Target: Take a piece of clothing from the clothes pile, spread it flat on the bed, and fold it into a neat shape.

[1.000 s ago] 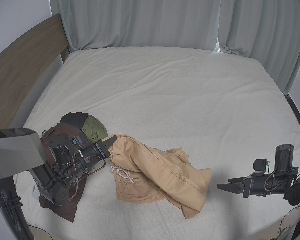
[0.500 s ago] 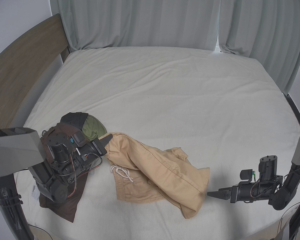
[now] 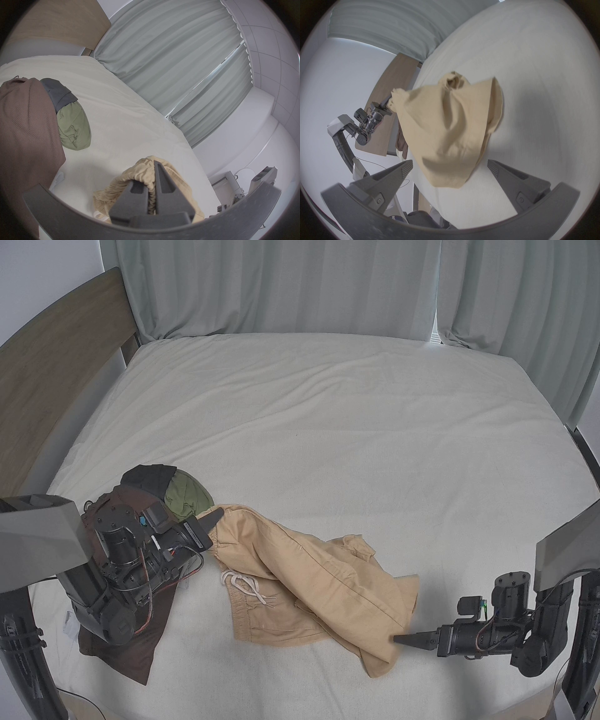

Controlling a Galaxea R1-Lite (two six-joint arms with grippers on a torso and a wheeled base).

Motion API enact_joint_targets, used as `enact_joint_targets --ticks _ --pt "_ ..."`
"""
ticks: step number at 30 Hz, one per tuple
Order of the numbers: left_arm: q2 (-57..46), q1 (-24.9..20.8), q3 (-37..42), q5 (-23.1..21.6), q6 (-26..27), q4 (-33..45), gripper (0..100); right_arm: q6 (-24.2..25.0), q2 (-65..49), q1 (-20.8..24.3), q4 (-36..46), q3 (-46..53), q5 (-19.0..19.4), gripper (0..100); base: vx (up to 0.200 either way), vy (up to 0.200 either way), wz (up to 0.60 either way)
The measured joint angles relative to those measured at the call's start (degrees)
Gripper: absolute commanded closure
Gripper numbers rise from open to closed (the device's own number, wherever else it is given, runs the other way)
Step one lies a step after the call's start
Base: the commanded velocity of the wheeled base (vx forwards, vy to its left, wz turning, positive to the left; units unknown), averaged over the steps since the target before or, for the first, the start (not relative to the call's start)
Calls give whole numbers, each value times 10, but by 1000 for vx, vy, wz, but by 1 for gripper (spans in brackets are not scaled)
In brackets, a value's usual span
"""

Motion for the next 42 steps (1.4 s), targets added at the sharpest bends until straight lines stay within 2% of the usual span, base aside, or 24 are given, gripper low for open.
enact_joint_targets --ticks 10,22,31,37,42 --pt "0 -1 0 0 1 0 100 10 50 29 -3 -16 -1 0 0 0 0" --pt "3 -2 1 1 18 0 100 26 55 47 -4 -53 0 0 0 0 0" --pt "6 0 -1 0 18 0 100 56 -10 57 -4 -37 2 0 0 0 0" --pt "12 4 -4 0 18 0 100 82 -72 57 -2 -16 28 0 0 0 0" --pt "15 5 -5 0 18 0 100 85 -79 48 -2 -11 32 0 0 0 0"
